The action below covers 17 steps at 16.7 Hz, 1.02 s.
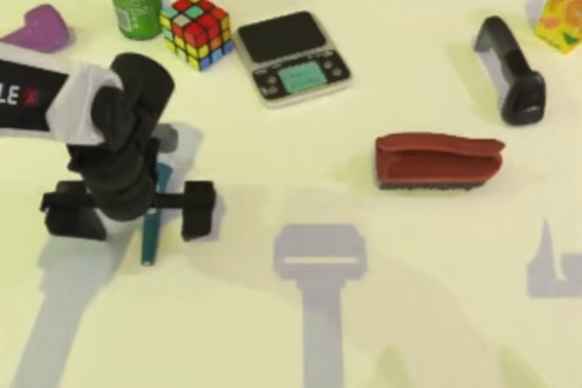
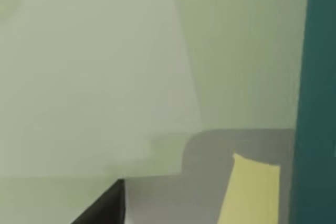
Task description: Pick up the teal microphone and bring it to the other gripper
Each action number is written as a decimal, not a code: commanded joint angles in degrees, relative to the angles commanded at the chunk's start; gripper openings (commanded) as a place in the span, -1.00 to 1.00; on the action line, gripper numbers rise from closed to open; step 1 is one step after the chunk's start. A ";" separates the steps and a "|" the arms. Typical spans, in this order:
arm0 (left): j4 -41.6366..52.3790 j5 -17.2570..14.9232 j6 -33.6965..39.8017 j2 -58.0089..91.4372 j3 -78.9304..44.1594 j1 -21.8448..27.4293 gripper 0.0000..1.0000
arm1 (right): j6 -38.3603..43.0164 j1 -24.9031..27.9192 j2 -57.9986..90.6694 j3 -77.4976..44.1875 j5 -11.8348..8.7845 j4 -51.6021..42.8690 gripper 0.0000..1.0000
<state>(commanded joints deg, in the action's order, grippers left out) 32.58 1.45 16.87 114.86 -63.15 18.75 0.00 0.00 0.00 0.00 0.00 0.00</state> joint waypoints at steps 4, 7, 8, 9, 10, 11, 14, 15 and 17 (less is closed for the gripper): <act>-3.80 -0.03 -0.11 2.76 1.44 -0.08 1.00 | 0.00 0.00 0.00 0.00 0.00 0.00 1.00; -3.80 -0.03 -0.11 2.76 1.44 -0.08 1.00 | 0.00 0.00 0.00 0.00 0.00 0.00 1.00; -3.80 -0.03 -0.11 2.76 1.44 -0.08 0.85 | 0.00 0.00 0.00 0.00 0.00 0.00 1.00; -3.80 -0.03 -0.11 2.76 1.44 -0.08 0.70 | 0.00 0.00 0.00 0.00 0.00 0.00 1.00; -3.80 -0.03 -0.11 2.76 1.44 -0.08 0.55 | 0.00 0.00 0.00 0.00 0.00 0.00 1.00; -3.80 -0.03 -0.11 2.76 1.44 -0.08 0.40 | 0.00 0.00 0.00 0.00 0.00 0.00 1.00; -3.80 -0.03 -0.11 2.76 1.44 -0.08 -0.06 | 0.00 0.00 0.00 0.00 0.00 0.00 1.00; -3.80 -0.03 -0.11 2.76 1.44 -0.08 -0.21 | 0.00 0.00 0.00 0.00 0.00 0.00 1.00; -3.80 -0.03 -0.11 2.76 1.44 -0.08 -0.51 | 0.00 0.00 0.00 0.00 0.00 0.00 1.00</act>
<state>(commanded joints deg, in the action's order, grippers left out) 28.78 1.42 16.76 117.62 -61.71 18.67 0.00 0.00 0.00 0.00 0.00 0.00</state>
